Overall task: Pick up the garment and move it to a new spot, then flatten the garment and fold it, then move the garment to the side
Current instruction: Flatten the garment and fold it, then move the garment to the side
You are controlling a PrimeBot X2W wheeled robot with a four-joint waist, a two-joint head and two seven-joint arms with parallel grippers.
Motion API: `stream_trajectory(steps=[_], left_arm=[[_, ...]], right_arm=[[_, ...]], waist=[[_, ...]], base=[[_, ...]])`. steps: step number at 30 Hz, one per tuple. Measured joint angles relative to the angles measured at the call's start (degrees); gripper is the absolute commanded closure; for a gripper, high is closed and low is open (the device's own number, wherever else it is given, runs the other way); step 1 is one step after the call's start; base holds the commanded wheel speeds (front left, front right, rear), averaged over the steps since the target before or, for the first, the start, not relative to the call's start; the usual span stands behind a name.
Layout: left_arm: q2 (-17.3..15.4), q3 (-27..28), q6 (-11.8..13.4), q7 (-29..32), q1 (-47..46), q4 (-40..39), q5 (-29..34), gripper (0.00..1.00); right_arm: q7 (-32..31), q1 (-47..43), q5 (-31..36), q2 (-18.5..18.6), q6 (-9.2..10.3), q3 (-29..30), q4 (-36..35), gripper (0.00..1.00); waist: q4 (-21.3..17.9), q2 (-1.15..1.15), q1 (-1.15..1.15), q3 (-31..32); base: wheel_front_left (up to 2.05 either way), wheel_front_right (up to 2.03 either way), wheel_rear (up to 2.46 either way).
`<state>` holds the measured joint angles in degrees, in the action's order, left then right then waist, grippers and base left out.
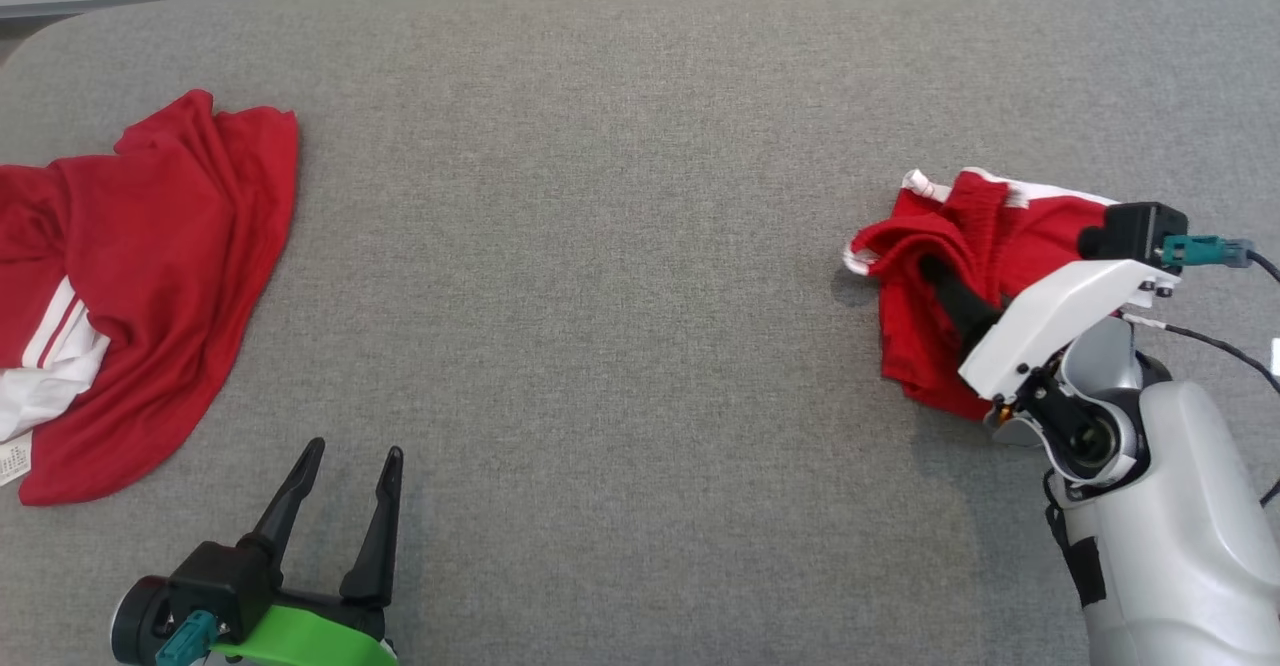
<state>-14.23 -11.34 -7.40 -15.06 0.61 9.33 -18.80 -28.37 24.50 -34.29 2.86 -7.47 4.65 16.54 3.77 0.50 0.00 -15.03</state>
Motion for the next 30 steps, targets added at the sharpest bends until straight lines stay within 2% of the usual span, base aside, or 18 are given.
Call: stream_trajectory(steps=[4, 8, 12, 13, 18, 23, 30], left_arm=[[0.0, 0.2, 0.0, 0.0, 0.0, 0.0, -0.1, 0.0], [-0.2, 1.0, 0.0, 0.0, 0.2, -0.4, -0.2, 0.0], [-0.2, 1.8, 0.0, 0.0, 0.7, -0.9, -0.2, 0.0], [-0.2, 1.8, 0.0, 0.0, 0.7, -0.9, -0.2, 0.0], [-0.1, 2.0, 0.0, 0.0, 0.8, -1.6, 0.0, 0.0], [-0.1, 1.3, 0.0, 0.0, -0.6, -2.0, 0.0, 0.0], [-0.2, 0.6, 0.0, 0.0, -1.7, -1.6, 0.0, 0.0]], right_arm=[[-0.9, -0.2, -2.8, -0.1, 0.0, -5.1, -2.5, 0.0], [-4.0, -3.5, -3.5, -0.2, -0.01, -5.0, -9.7, 0.0], [-9.5, -6.4, -3.3, -0.1, -0.01, 1.2, -17.9, 0.0], [-9.5, -6.4, -3.3, -0.1, -0.01, 1.2, -17.9, 0.0], [-16.6, -7.5, 1.2, 0.1, -0.01, 11.8, -23.2, 0.0], [-20.3, -7.1, 7.1, 0.5, 0.0, 17.5, -20.3, 0.0], [-19.4, -0.7, 9.9, 0.1, -0.01, 18.7, -8.0, 0.0]], waist=[[-0.5, 0.0, 0.0, 0.4], [-1.1, 0.0, 0.0, 0.6], [-1.6, 0.0, 0.0, 0.4], [-1.6, 0.0, 0.0, 0.4], [-1.7, 0.0, 0.0, -1.0], [-1.4, 0.0, 0.0, -2.9], [-0.6, 0.0, 0.0, -4.8]], base=[[0.0, 0.0, 0.0], [0.0, 0.0, 0.0], [0.0, 0.0, 0.0], [0.0, 0.0, 0.0], [0.0, 0.0, 0.0], [0.0, 0.0, 0.0], [0.0, 0.0, 0.0]])
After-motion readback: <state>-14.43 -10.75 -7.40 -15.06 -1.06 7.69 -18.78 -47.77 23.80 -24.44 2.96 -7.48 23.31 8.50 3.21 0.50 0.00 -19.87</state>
